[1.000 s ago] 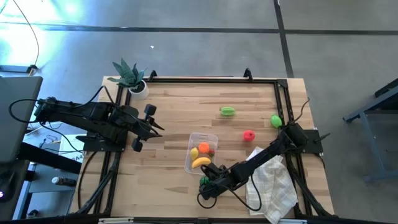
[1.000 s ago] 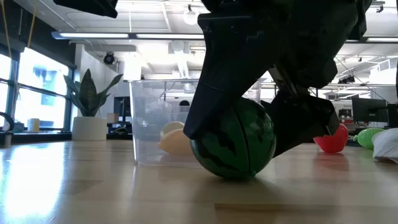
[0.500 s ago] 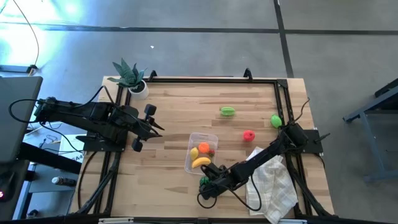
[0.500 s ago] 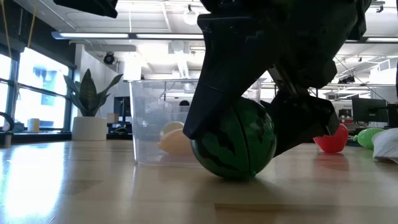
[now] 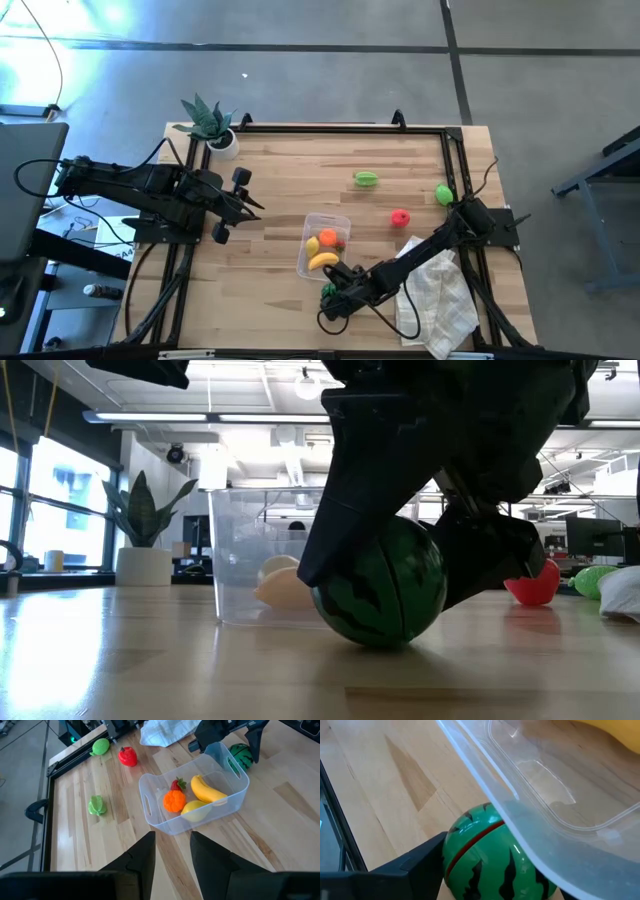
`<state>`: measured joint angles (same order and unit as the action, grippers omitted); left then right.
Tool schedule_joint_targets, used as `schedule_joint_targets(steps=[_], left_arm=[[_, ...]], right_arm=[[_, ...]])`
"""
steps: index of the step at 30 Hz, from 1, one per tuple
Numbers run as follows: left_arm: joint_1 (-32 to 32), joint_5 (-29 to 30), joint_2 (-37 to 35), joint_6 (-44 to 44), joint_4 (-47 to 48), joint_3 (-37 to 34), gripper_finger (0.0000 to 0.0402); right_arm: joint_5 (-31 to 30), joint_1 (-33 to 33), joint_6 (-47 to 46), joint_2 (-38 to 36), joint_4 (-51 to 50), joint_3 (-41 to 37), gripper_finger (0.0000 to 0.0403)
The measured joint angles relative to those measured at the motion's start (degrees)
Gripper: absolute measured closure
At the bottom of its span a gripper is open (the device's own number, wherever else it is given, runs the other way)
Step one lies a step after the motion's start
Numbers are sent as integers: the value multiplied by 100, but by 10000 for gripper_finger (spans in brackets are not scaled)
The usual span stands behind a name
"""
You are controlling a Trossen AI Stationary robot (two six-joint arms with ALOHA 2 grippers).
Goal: Pick and placing Produce into tupperware
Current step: Put the watermelon into the transparent bin
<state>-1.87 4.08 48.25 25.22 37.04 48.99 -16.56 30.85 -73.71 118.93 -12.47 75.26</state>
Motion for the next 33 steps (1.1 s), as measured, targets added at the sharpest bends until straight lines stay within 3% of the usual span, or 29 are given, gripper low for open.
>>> schedule_joint_targets(steps=[25, 33], left_arm=[[-1, -1, -1, 0, 0, 0, 291], [0, 0, 0, -1, 0, 0, 291]], right_arm=[[39, 57, 15, -4, -39, 4, 120], [48, 151, 511, 2, 31, 0, 121]])
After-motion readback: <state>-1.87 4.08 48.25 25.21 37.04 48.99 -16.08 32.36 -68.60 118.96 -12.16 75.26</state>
